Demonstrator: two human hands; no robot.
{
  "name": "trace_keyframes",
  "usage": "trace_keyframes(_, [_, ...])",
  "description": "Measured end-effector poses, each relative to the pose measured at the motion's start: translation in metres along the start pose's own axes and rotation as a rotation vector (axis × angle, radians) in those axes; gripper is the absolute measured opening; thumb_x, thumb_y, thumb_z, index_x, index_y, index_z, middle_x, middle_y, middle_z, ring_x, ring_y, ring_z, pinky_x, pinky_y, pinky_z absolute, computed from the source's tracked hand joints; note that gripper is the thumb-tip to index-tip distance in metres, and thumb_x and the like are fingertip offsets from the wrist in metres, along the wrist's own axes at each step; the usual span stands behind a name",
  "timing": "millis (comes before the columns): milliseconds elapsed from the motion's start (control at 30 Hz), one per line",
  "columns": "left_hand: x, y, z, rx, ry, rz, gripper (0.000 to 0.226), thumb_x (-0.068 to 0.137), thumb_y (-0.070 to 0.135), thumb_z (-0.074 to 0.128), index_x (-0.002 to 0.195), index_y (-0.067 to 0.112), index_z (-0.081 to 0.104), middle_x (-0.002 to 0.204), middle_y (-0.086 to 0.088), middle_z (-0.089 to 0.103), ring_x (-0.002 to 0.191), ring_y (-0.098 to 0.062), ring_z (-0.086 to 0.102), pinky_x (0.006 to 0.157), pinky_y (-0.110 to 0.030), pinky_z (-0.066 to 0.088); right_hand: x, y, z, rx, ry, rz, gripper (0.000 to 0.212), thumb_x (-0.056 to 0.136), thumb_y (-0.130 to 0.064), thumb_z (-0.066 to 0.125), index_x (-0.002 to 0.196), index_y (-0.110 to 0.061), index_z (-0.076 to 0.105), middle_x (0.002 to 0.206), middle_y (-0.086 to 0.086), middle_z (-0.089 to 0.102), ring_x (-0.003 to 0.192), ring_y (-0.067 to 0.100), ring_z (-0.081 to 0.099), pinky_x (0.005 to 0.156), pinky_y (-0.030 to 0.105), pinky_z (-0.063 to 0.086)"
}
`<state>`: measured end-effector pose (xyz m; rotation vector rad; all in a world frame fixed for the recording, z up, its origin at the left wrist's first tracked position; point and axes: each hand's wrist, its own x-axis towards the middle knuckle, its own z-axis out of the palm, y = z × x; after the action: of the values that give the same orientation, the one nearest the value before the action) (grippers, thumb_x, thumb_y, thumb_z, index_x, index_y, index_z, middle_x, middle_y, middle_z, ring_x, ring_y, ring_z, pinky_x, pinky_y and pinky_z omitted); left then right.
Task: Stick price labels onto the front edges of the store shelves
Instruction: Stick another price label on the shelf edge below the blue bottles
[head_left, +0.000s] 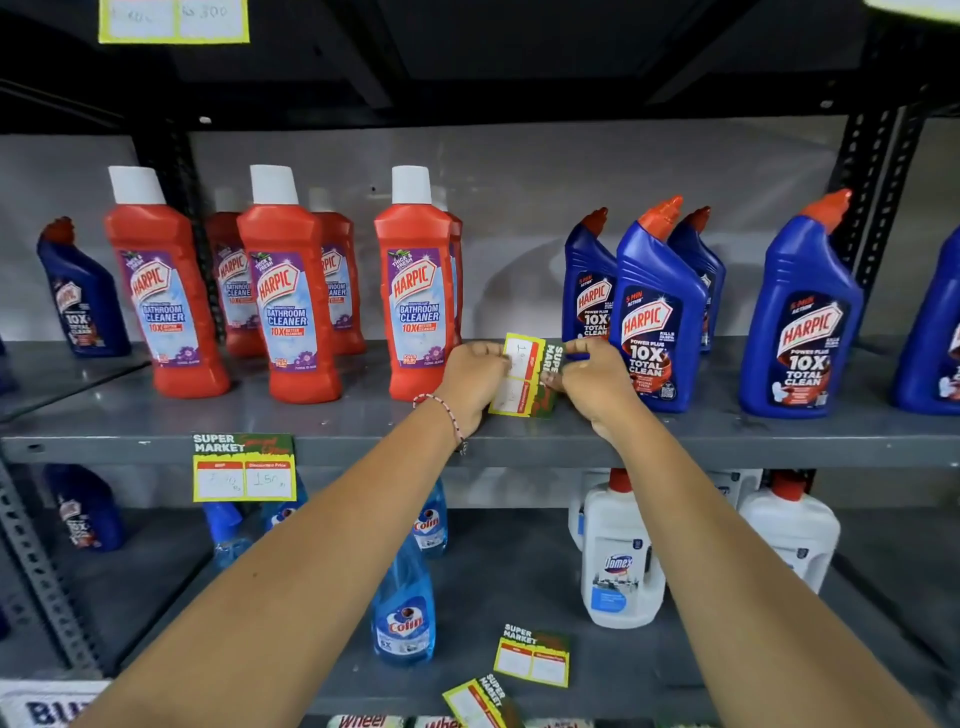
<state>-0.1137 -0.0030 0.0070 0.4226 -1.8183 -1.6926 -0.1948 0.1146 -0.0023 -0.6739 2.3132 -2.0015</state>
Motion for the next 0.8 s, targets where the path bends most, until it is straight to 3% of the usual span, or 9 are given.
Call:
trace_keyframes(100, [-0.006,0.005,-0.002,-0.12,-0.077,-0.005,0.02,0.091,-0.001,0.052,0.104,0.001,0.067,0.097,-0.014,0.069,0.074,-0.016,0.066,0.061,-0.024,0.056,-0.007,-0.003,-0.005,0.091,-0.023,-0.054,0.038,0.077,-0.002,0.075,0.107,-0.018,0.058,0.107,0.01,0.07,0.099,0.023,0.068,0.08,0.038,0.06])
trace_keyframes(200, [-0.019,0.012,0.001,-0.207,-0.09,0.019,0.016,0.092,0.0,0.051,0.099,0.005,0.065,0.095,-0.014,0.07,0.082,-0.022,0.066,0.071,-0.03,0.055,-0.034,-0.016,-0.012,0.137,0.04,-0.23,0.046,0.08,0.008,0.068,0.118,-0.015,0.054,0.118,0.006,0.064,0.1,0.017,0.067,0.075,0.026,0.058])
trace_keyframes(300, [-0.049,0.017,0.009,-0.372,-0.133,0.056,0.017,0.092,-0.003,0.05,0.104,-0.002,0.062,0.094,-0.012,0.071,0.082,-0.019,0.068,0.068,-0.024,0.06,-0.071,-0.014,-0.024,0.257,0.124,-0.395,0.054,0.081,0.014,0.062,0.128,-0.012,0.052,0.131,0.003,0.06,0.121,0.007,0.057,0.098,0.029,0.052])
trace_keyframes(333, [-0.062,0.016,0.012,-0.437,-0.156,0.057,0.017,0.092,-0.004,0.05,0.104,-0.003,0.062,0.091,-0.011,0.072,0.079,-0.017,0.07,0.068,-0.025,0.06,-0.083,-0.011,-0.03,0.28,0.161,-0.413,0.055,0.081,0.011,0.065,0.128,-0.014,0.052,0.132,0.003,0.06,0.123,0.007,0.057,0.098,0.03,0.051])
trace_keyframes(433, [-0.098,0.005,0.026,-0.549,-0.228,0.027,0.013,0.091,-0.006,0.052,0.099,-0.001,0.061,0.088,-0.011,0.074,0.079,-0.019,0.073,0.075,-0.031,0.061,-0.112,0.002,-0.062,0.384,0.274,-0.314,0.04,0.077,-0.004,0.078,0.111,-0.019,0.064,0.106,0.004,0.075,0.094,0.01,0.072,0.074,0.025,0.058])
trace_keyframes(500, [-0.116,-0.002,0.039,-0.47,-0.28,0.024,0.015,0.088,-0.007,0.057,0.097,0.003,0.063,0.084,-0.008,0.076,0.075,-0.018,0.073,0.07,-0.028,0.061,-0.125,0.011,-0.09,0.432,0.266,-0.252,0.023,0.076,-0.007,0.078,0.095,-0.018,0.07,0.083,-0.002,0.079,0.074,0.009,0.073,0.06,0.021,0.056])
trace_keyframes(600, [-0.129,-0.006,0.065,-0.144,-0.254,0.099,0.014,0.083,0.003,0.067,0.094,0.011,0.07,0.079,-0.002,0.076,0.064,-0.005,0.068,0.055,-0.016,0.053,-0.131,0.026,-0.135,0.224,0.222,-0.264,0.018,0.079,-0.007,0.076,0.086,-0.023,0.071,0.069,-0.018,0.075,0.062,0.005,0.067,0.053,0.015,0.052])
trace_keyframes(700, [-0.13,-0.012,0.1,0.052,-0.218,0.171,0.006,0.083,0.016,0.071,0.083,0.01,0.074,0.07,-0.003,0.074,0.057,-0.01,0.062,0.048,-0.02,0.049,-0.13,0.039,-0.177,0.081,0.162,-0.269,0.022,0.079,-0.003,0.074,0.086,-0.025,0.071,0.072,-0.02,0.075,0.061,0.003,0.066,0.056,0.011,0.05])
trace_keyframes(800, [-0.132,-0.021,0.135,0.085,-0.242,0.135,0.007,0.081,0.014,0.073,0.075,0.011,0.071,0.05,0.002,0.065,0.04,-0.016,0.055,0.042,-0.023,0.047,-0.121,0.057,-0.206,0.059,0.227,-0.246,0.025,0.077,-0.001,0.077,0.095,-0.019,0.072,0.086,-0.005,0.078,0.075,0.008,0.073,0.063,0.014,0.055])
